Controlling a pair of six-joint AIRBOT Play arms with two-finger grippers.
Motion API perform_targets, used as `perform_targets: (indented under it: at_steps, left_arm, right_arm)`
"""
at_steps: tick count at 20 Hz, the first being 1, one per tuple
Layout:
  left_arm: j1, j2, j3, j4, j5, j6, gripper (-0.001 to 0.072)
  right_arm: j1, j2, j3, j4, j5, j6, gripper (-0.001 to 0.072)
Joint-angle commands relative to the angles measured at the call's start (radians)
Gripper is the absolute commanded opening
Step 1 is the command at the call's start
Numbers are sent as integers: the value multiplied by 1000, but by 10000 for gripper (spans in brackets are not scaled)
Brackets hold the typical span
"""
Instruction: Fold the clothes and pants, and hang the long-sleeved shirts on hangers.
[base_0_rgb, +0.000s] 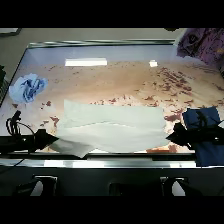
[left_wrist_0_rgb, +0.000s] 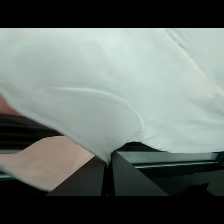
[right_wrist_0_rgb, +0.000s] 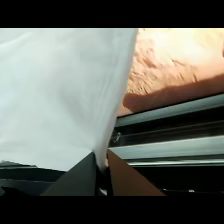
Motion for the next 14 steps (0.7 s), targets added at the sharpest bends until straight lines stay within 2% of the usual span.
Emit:
perform_targets:
  at_steps: [1,4,7,11,14]
  left_arm:
    - [-82,-142,49,-31,166,22,15]
    - [-132,-280,126,-32,278,37,15]
    - [-138,-409,209,-49,363,55,15]
    - [-140,-585,327,-97,388,113,15]
    - [-146,-695,408,-100,388,125,16]
  right_arm:
    - [2,-43,1,121,-126,-53,32]
    - [2,-109,20,171,-227,-115,32]
    - [2,-162,56,194,-315,-134,32]
    - [2,-239,85,240,-422,-172,32]
    - [2,-297,86,342,-482,-254,32]
